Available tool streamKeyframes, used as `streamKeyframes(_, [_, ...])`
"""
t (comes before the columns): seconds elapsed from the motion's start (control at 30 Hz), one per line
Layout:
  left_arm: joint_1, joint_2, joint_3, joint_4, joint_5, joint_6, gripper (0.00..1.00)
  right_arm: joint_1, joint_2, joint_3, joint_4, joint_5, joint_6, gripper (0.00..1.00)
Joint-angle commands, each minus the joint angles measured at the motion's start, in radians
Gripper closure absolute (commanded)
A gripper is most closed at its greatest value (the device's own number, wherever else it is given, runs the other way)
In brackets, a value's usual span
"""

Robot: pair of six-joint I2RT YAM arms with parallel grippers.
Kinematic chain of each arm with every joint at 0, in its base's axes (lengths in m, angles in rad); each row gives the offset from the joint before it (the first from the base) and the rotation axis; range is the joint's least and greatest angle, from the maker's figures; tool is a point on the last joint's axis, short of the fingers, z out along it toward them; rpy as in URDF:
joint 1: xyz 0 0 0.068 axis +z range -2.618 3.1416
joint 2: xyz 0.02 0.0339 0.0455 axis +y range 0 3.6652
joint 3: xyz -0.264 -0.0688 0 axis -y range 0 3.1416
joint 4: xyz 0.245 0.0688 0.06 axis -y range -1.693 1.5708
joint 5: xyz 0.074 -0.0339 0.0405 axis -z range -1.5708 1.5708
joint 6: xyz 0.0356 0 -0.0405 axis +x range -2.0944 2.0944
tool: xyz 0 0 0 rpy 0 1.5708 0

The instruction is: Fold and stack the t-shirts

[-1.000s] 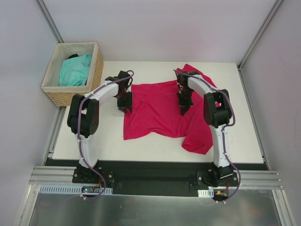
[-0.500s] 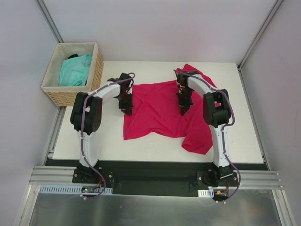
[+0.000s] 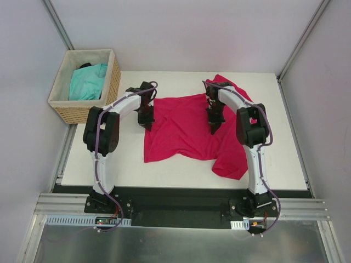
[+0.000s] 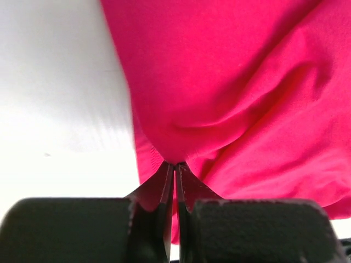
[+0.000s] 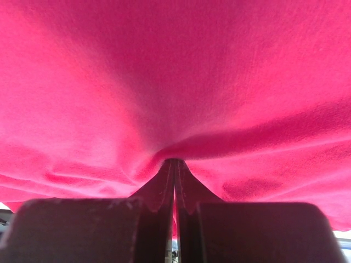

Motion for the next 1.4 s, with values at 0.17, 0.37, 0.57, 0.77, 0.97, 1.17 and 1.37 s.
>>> streamKeyframes(0.17, [0.014,0.051,0.246,-0.277,-0.223,-0.04,1.0,0.004,0.077,0.021,0.003,-0.008,0.005,0.99])
streamKeyframes(0.37, [0.019,0.088,0.296,-0.344,-0.234,-0.039,1.0,0.004,0.077,0.022,-0.006,-0.014,0.002,0.99])
streamKeyframes(0.57, [0.019,0.124,0.346,-0.413,-0.236,-0.034,1.0,0.002,0.077,0.024,-0.01,-0.014,0.002,0.99])
streamKeyframes(0.77, [0.019,0.117,0.348,-0.446,-0.286,-0.073,0.5,0.002,0.069,0.025,-0.017,-0.009,0.006,0.99])
streamKeyframes(0.97, [0.022,-0.01,0.334,-0.395,-0.316,-0.063,0.34,0.002,-0.058,-0.01,-0.012,-0.008,0.021,0.99])
streamKeyframes(1.17, [0.025,-0.081,0.268,-0.383,-0.211,-0.048,0.4,-0.001,-0.235,-0.086,-0.001,-0.06,0.015,0.99])
streamKeyframes(1.37, [0.016,-0.231,-0.084,-0.193,-0.024,-0.033,0.89,-0.005,-0.423,-0.296,0.067,0.046,0.025,0.79])
